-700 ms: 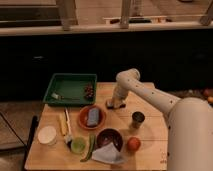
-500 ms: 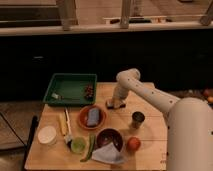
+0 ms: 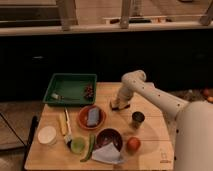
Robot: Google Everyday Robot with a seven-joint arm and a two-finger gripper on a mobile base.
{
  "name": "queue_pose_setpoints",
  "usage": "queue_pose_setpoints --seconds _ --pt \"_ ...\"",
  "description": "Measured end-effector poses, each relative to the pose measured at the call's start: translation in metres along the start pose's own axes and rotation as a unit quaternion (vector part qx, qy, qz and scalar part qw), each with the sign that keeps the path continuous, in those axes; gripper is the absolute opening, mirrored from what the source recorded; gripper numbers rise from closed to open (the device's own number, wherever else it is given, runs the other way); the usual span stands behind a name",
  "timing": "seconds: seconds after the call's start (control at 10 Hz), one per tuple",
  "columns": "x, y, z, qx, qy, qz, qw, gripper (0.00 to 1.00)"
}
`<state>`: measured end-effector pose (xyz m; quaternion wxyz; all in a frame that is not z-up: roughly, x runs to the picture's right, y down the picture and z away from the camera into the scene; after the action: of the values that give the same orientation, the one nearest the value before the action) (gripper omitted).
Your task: Wipe table surface with eraser
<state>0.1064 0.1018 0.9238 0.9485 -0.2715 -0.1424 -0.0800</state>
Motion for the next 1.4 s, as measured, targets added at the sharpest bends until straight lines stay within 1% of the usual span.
queue_pose_setpoints --seconds 0.2,0.3,0.5,0.8,1.0,1.2,1.3,1.4 --pt "0.000 0.007 -0.003 0.003 -0.001 -0.045 0.9990 0.00" --pt "0.000 0.012 -0.004 0.003 -0.001 -0.075 0.9972 0.00" --pt "0.000 0.017 -0.005 0.000 -0.001 -0.103 0.9947 0.00" --pt "0.006 0.025 -0.005 -0.003 0.002 -0.126 0.9921 0.00" --pt "0.024 0.027 -0.008 -0.002 0.011 -0.126 0.9920 0.00" --pt "0.032 0.021 -0.009 0.002 0.017 -0.130 0.9914 0.00" --pt "0.033 0.016 -0.010 0.004 0.020 -0.139 0.9901 0.00" --pt "0.031 0.011 -0.010 0.006 0.022 -0.153 0.9880 0.00"
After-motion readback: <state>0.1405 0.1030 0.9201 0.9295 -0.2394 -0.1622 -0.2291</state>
